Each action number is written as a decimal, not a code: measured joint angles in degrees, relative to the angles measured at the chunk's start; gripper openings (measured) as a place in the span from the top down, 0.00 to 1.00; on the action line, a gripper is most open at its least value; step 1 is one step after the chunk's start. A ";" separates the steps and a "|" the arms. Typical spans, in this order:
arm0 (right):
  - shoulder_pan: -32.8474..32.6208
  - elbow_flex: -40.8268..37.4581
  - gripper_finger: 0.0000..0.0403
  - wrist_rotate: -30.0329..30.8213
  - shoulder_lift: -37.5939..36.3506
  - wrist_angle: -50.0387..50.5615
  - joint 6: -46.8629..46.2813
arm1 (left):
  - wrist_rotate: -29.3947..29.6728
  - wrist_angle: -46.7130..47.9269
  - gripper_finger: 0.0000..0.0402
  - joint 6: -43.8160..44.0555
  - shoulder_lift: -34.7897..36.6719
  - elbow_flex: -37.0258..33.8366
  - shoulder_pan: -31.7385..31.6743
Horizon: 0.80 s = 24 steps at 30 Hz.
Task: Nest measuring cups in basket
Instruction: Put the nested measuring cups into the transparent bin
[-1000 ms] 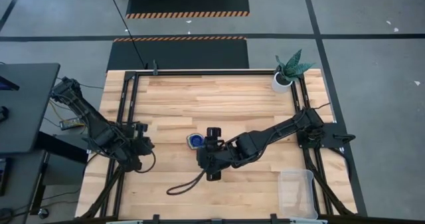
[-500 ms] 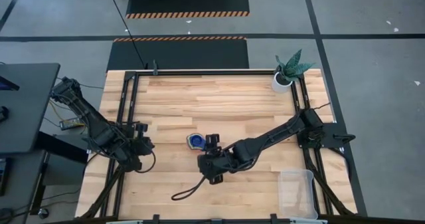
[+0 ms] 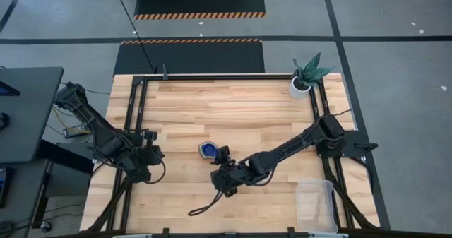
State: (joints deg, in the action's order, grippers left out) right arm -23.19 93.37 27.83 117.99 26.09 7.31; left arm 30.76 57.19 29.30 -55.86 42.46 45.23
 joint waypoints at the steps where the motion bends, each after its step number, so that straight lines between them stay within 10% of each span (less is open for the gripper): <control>1: -0.18 -1.06 0.37 0.86 0.01 -0.93 0.69 | 0.00 0.00 0.98 -0.02 0.00 0.00 0.00; 8: -0.91 -6.57 0.37 9.44 0.09 -11.83 9.11 | 0.00 -0.01 0.98 0.00 0.00 0.00 -0.01; 24: 3.55 -7.55 0.37 0.35 0.09 -17.24 7.23 | 0.00 0.00 0.98 0.00 0.00 0.00 0.00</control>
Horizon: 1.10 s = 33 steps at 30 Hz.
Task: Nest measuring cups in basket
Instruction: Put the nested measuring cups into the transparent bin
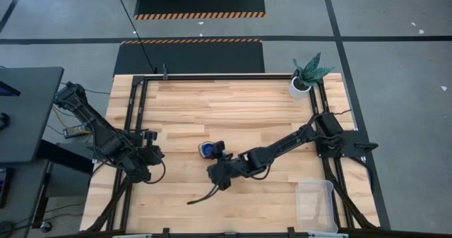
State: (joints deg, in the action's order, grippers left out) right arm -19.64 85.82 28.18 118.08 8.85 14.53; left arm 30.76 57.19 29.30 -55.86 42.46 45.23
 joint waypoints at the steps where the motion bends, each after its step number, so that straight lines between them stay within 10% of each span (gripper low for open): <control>1: 0.36 0.00 0.37 -0.49 0.00 -0.23 -0.01 | 0.00 0.00 0.98 -0.02 0.00 0.00 -0.01; 33: 4.81 0.28 0.37 -1.27 3.78 5.73 -5.92 | 0.02 -3.54 0.98 -0.02 0.02 0.00 -0.07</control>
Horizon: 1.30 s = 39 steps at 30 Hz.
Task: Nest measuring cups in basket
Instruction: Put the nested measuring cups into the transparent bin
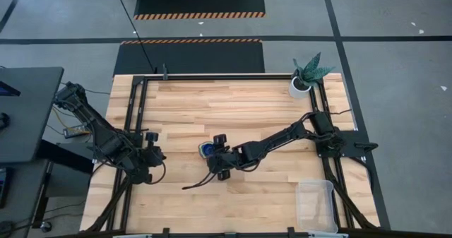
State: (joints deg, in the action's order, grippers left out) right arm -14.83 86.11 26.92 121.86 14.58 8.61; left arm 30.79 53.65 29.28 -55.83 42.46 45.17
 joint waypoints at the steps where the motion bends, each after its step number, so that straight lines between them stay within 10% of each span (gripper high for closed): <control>1: 0.06 0.00 0.37 -0.05 0.00 0.35 0.10 | -0.01 -0.01 0.98 0.02 0.00 0.00 0.00; 17: 0.23 -0.70 0.37 -5.09 -0.01 1.69 1.69 | -0.02 -0.11 0.98 0.02 0.00 0.00 0.00; 39: -2.51 9.98 0.37 6.94 0.02 16.19 -7.04 | 0.00 -0.09 0.98 0.02 0.00 0.00 0.00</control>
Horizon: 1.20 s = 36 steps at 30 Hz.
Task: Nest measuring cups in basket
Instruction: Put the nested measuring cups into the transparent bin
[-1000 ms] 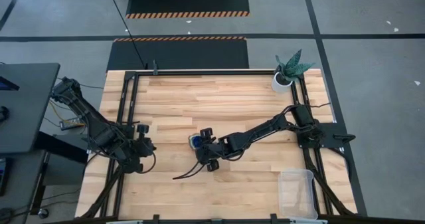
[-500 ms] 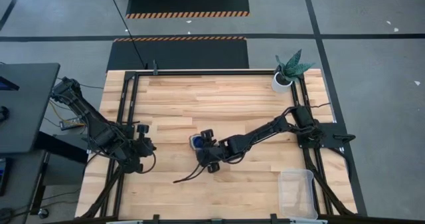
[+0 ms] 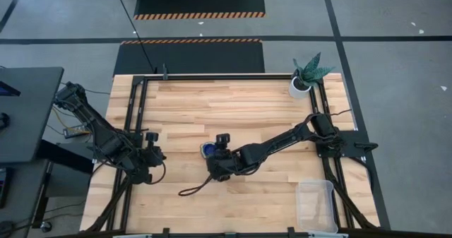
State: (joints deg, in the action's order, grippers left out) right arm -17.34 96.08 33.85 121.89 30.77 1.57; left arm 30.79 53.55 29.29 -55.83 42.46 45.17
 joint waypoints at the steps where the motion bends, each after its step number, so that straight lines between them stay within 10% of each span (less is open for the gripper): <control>1: -0.23 0.40 0.37 1.48 0.00 1.78 -1.71 | 0.00 -0.02 0.98 0.00 0.00 0.00 0.00; 8: -1.91 1.39 0.37 -0.78 -0.02 0.72 -0.94 | 0.00 -0.02 0.98 0.01 0.00 0.00 0.00; 22: 0.32 1.32 0.37 -25.94 2.28 -3.58 -1.76 | -0.01 -0.20 0.98 -0.02 -0.03 0.00 0.01; 36: 1.04 -2.88 0.37 -24.81 2.84 1.59 -13.85 | 0.00 -1.93 0.98 0.01 -0.03 0.00 0.02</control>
State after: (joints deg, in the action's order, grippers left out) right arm -16.30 93.21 9.04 124.73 32.36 -12.27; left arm 30.79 51.62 29.30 -55.86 42.46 45.19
